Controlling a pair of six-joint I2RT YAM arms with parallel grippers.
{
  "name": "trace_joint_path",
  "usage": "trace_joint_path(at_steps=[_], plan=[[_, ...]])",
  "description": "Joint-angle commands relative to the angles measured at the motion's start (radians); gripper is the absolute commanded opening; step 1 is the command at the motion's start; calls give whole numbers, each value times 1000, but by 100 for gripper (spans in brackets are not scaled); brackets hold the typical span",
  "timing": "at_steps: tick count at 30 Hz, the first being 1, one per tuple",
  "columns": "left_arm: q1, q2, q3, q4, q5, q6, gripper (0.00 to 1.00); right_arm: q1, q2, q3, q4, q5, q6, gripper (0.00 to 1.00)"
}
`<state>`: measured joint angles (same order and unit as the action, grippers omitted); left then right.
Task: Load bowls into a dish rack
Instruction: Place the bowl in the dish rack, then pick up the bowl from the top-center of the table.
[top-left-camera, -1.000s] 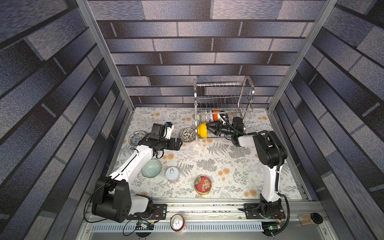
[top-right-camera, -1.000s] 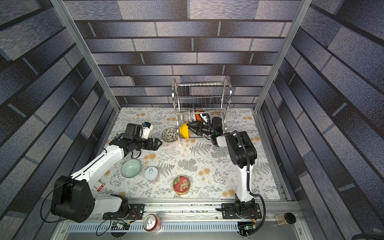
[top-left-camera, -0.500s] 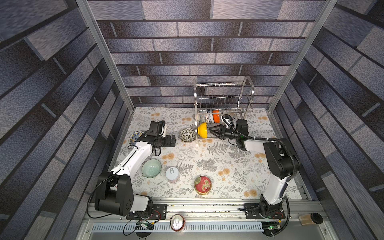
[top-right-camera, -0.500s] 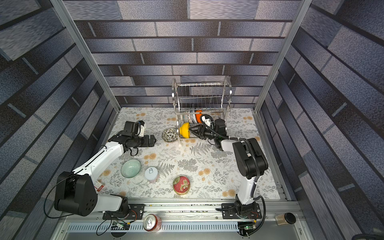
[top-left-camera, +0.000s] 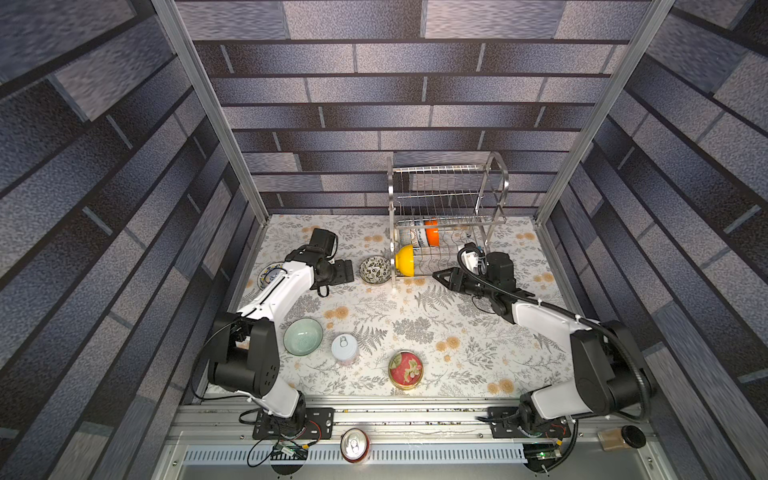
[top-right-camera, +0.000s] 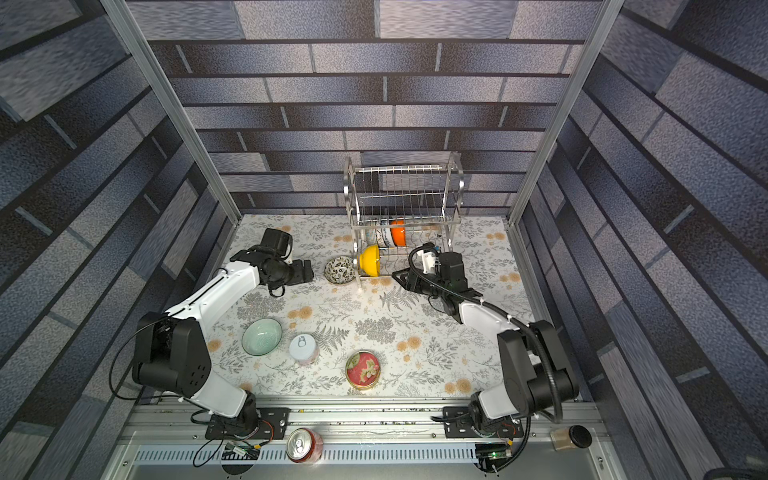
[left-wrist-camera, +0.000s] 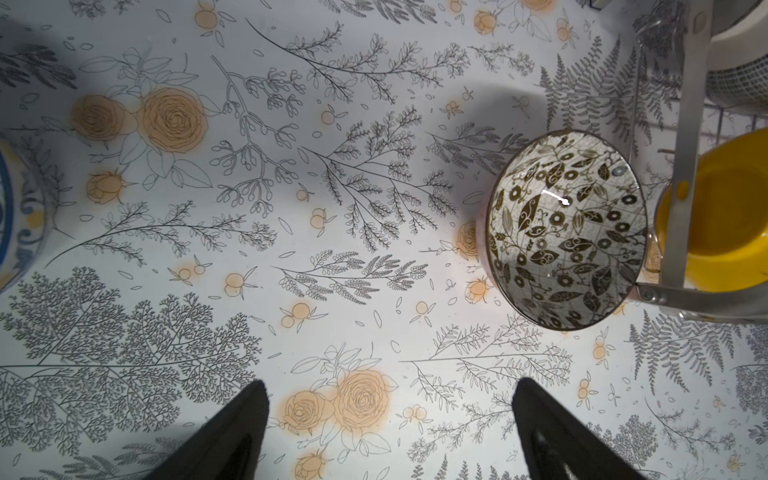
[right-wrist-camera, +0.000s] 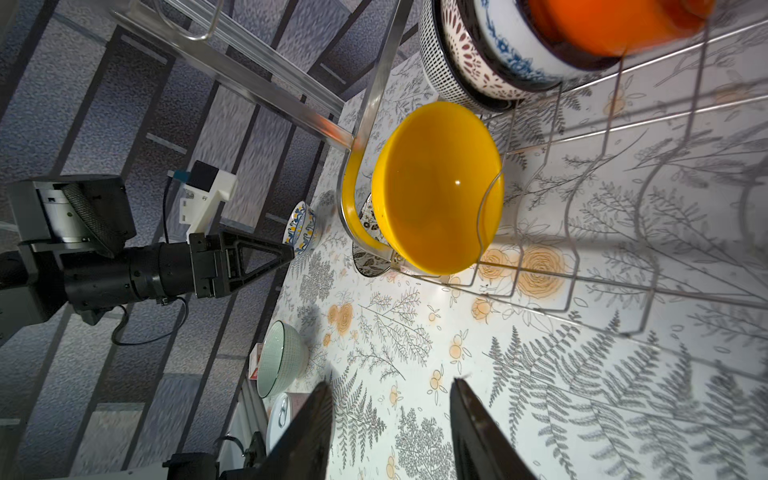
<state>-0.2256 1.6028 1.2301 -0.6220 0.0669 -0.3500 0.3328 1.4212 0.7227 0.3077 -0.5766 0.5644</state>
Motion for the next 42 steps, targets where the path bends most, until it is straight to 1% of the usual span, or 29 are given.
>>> trace_joint_path(at_steps=[1,4,8,14,18,20,25,26,29,31,33,38,42], plan=[[-47,68,84,-60,-47,-37,92,44,-83,-19,-178,183,-150,47],[-87,150,156,-84,-81,-42,89,69,-148,-32,-230,244,-187,47],[-109,256,258,-130,-120,-53,81,76,-197,-52,-243,254,-190,47],[-109,351,332,-125,-107,-78,73,81,-227,-70,-249,259,-187,47],[-109,395,359,-114,-110,-91,63,82,-236,-75,-254,261,-189,47],[-107,406,362,-96,-96,-94,60,83,-240,-78,-254,262,-187,47],[-108,431,368,-64,-88,-106,47,82,-236,-80,-259,265,-186,47],[-107,436,372,-61,-84,-108,43,82,-236,-80,-259,263,-185,47],[-102,451,381,-60,-80,-112,27,82,-234,-81,-259,262,-180,47],[-99,453,379,-52,-73,-113,22,82,-234,-82,-257,265,-177,46],[-96,453,369,-37,-62,-117,14,82,-234,-83,-256,266,-177,46],[-85,442,356,-23,-44,-122,5,83,-231,-76,-260,269,-178,46],[-63,390,311,-14,-34,-119,3,82,-226,-73,-263,276,-182,46]])
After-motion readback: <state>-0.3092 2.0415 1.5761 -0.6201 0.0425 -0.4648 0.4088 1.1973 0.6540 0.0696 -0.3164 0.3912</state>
